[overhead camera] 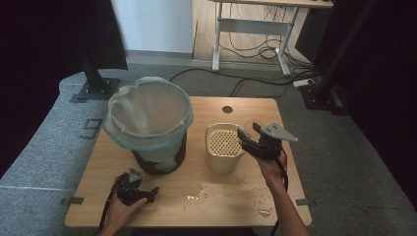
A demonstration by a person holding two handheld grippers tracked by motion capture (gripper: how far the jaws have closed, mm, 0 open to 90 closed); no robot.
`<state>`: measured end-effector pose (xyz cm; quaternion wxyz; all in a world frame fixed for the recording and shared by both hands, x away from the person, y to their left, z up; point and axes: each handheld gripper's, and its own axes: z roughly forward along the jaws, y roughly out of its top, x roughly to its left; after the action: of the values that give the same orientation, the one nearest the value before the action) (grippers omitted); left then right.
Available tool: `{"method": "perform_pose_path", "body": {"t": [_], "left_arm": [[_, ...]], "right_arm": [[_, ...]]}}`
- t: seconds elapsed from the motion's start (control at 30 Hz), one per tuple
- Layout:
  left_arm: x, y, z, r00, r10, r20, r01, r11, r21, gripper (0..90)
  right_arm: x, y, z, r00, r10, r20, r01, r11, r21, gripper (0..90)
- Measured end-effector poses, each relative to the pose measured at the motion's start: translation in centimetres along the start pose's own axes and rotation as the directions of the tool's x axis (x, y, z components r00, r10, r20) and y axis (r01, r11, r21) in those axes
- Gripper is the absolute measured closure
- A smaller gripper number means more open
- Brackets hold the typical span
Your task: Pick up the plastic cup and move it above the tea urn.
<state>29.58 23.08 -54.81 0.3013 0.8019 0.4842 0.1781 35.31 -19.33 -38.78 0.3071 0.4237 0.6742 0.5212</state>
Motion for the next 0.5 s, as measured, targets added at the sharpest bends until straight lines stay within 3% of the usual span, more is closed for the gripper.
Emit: {"method": "perform_pose_path", "body": {"t": [0.5], "left_arm": [[0.0,0.0,-0.02,1.0,0.0,0.002,0.0,1.0,0.001,0.0]], "right_arm": [[-0.19,0.89,0.95,0.9998,-0.009,0.016,0.009,1.0,-0.004,36.5]]}}
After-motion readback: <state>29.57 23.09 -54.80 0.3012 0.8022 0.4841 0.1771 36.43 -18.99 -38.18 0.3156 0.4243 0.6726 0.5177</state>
